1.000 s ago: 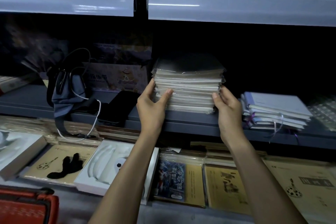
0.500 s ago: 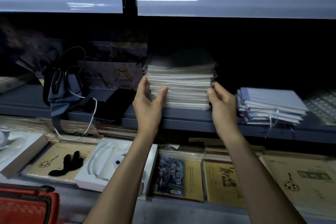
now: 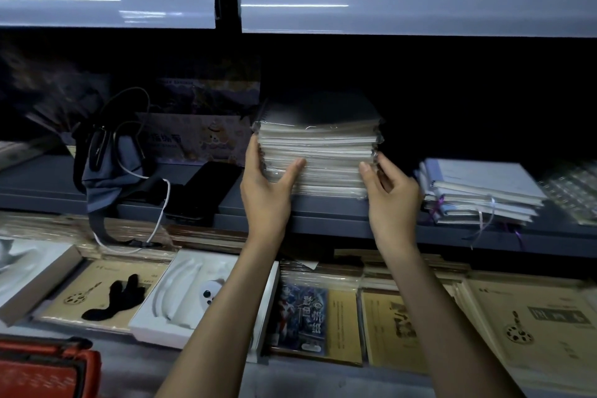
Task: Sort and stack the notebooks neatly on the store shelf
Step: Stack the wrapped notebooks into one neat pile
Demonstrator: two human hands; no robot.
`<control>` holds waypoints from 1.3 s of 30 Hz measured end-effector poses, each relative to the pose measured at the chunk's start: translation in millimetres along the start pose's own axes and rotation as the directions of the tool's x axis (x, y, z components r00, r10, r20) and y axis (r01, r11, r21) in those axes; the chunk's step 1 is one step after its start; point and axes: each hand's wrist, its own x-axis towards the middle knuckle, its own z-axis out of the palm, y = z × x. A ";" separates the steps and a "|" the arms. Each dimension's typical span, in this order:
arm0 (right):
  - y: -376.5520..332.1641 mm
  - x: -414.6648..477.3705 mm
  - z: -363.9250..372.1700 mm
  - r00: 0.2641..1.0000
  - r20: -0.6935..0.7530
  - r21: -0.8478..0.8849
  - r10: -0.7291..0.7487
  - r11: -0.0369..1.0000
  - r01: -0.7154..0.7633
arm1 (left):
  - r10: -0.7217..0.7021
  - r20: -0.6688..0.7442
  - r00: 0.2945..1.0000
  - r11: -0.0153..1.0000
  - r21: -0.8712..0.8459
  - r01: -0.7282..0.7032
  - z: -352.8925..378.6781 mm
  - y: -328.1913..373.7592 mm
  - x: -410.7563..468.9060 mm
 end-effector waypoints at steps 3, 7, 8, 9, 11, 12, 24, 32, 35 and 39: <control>2.5 2.9 0.3 1.000 -0.006 0.021 0.009 1.000 -0.008 | 0.016 -0.027 1.000 1.000 -0.013 -0.017 3.0 -2.8 1.2; 6.7 6.1 -0.5 0.999 0.002 -0.004 -0.053 0.999 0.053 | 0.001 -0.049 0.999 1.000 -0.028 -0.002 4.5 -4.9 2.9; 6.6 5.6 -0.8 0.998 0.008 -0.001 -0.059 0.998 0.059 | -0.006 -0.039 0.999 0.999 -0.036 0.005 4.0 -5.0 2.9; 5.2 5.0 -1.7 0.998 0.013 0.002 -0.063 0.998 0.063 | -0.010 -0.029 1.000 0.999 -0.041 0.009 3.2 -3.9 2.6; 1.5 4.1 -3.3 0.999 0.028 0.001 -0.045 0.999 0.045 | -0.015 0.002 1.000 0.999 -0.047 0.015 0.6 -0.1 1.8; 0.3 3.4 -3.2 0.999 0.029 0.028 -0.023 0.999 0.022 | -0.021 0.018 1.000 0.998 -0.057 0.022 -0.8 3.4 0.7; -4.7 6.7 3.2 1.000 0.004 0.157 -0.020 0.987 0.019 | -0.124 0.039 0.991 0.972 -0.197 0.129 -8.2 8.6 12.2; -5.1 6.1 9.2 0.998 -0.051 0.119 -0.043 0.992 0.049 | -0.128 -0.037 0.991 0.977 -0.176 0.120 -6.7 -1.8 19.2; -10.8 3.8 8.3 0.998 -0.058 0.130 0.022 0.991 -0.014 | -0.115 -0.007 0.993 0.983 -0.145 0.113 -9.5 -3.5 16.0; -24.3 -4.6 6.5 0.994 -0.094 -0.007 0.061 0.998 -0.062 | 0.018 -0.031 0.999 0.989 0.146 -0.013 -9.5 1.9 4.6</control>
